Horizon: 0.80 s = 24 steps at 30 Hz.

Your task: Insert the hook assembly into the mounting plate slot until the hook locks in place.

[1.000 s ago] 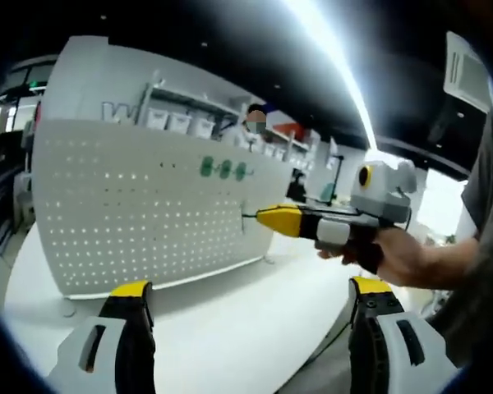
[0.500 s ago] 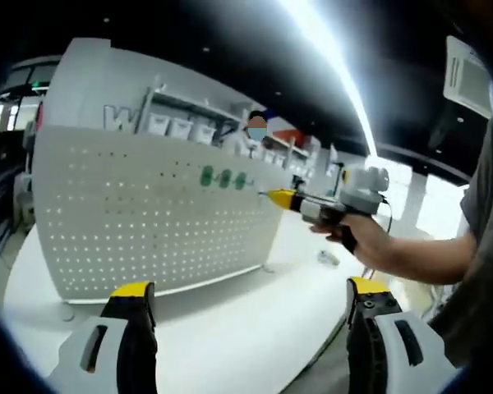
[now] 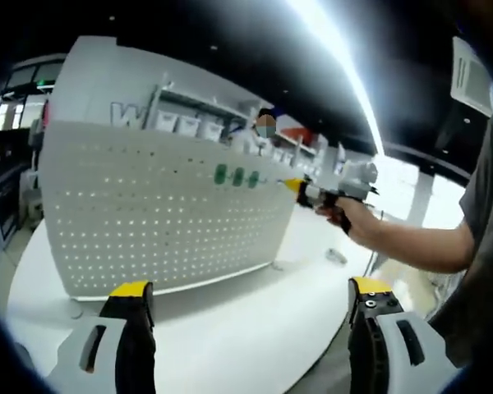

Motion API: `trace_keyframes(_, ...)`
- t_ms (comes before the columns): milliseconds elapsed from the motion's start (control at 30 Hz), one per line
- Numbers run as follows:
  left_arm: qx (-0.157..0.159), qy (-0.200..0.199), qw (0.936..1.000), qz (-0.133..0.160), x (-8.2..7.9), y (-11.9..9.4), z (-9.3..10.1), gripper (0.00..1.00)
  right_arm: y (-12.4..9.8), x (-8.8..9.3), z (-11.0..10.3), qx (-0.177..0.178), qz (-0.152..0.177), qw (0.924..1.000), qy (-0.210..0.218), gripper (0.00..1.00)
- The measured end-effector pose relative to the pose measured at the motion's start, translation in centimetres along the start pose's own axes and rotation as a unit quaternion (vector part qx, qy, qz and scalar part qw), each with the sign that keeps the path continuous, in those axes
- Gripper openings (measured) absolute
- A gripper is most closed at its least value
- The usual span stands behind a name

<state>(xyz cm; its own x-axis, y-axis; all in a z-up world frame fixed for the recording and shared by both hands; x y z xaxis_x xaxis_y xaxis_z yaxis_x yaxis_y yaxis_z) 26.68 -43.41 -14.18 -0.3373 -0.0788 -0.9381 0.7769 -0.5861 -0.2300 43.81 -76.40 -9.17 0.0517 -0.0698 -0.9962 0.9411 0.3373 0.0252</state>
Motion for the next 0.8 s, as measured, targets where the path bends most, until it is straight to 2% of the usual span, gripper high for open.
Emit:
trace_keyframes(200, -0.006, -0.001, 1.0, -0.007, 0.3, 0.0, -0.2, 1.0, 1.4, 0.2, 1.4, 0.017, 0.008, 0.9998, 0.005, 0.0)
trace_keyframes(400, -0.022, 0.006, 0.9996, -0.015, 0.3, -0.2, -0.9, 0.98, 2.9, 0.4, 2.2, 0.022, 0.035, 0.9989, 0.02, 0.0)
trace_keyframes(800, -0.031, -0.004, 0.9992, -0.027, 0.4, 0.5, -1.6, 0.97, 4.1, 1.3, 2.5, 0.04, 0.043, 0.9983, -0.001, 0.0)
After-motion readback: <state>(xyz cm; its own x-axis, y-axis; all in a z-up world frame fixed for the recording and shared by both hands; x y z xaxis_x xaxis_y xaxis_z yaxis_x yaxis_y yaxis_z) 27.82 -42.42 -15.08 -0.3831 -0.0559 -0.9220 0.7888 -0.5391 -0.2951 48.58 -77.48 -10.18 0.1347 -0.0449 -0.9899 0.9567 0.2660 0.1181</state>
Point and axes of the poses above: the point that each gripper's makers call its tool centre point, and the gripper's own axes: y roughly forward along the fingers, z roughly to its right, x roughly out of its underside, the point moved 8 cm from there along -y, roughly backward along the fingers, and after that the axes turned 5 degrees about -x, right-handed, at the moved point
